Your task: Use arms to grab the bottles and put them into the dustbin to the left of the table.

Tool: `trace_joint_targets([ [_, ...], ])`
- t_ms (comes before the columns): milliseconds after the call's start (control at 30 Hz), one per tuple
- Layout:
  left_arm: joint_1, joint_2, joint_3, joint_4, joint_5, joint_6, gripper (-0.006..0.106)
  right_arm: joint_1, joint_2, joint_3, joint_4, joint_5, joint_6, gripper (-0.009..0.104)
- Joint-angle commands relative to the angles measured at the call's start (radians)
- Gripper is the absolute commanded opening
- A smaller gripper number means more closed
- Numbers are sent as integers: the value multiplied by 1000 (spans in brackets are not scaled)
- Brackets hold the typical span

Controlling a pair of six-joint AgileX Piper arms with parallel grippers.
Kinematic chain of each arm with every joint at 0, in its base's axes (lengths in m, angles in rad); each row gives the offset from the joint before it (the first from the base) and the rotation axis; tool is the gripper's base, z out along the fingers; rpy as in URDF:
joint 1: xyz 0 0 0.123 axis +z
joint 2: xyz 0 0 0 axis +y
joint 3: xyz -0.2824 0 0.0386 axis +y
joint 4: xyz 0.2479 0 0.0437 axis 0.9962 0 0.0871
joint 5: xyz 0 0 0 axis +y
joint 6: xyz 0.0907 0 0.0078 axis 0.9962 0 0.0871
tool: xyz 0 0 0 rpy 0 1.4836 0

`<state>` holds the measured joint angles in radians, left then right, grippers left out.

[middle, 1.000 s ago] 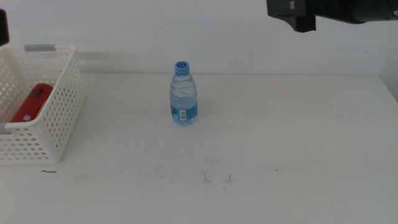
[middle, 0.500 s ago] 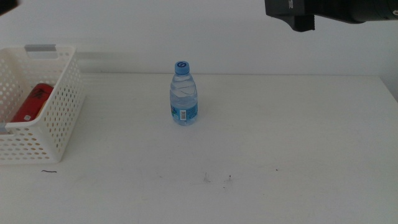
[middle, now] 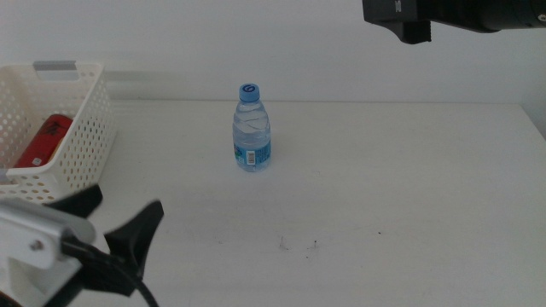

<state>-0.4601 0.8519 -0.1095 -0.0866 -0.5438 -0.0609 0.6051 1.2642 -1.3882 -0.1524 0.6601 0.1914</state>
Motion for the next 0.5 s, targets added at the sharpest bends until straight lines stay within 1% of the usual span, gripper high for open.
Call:
trace_joint_targets([
  [0,-8,53,33,-14,-81,-18,94,3,-2,-8,-3,-16,-9,92],
  [100,-8,151,35,0,-173,52,94,3,-2,-8,-3,-16,-9,92],
  [167,-8,252,32,0,-328,102,94,3,-2,-8,-3,-16,-9,92],
  [233,-8,362,2,-14,-421,75,94,3,-2,-8,-3,-16,-9,92],
  [333,-8,569,-97,-24,-468,24,94,3,-2,-8,-3,-16,-9,92],
  [467,-8,813,-239,0,-564,1,94,3,-2,-8,-3,-16,-9,92],
])
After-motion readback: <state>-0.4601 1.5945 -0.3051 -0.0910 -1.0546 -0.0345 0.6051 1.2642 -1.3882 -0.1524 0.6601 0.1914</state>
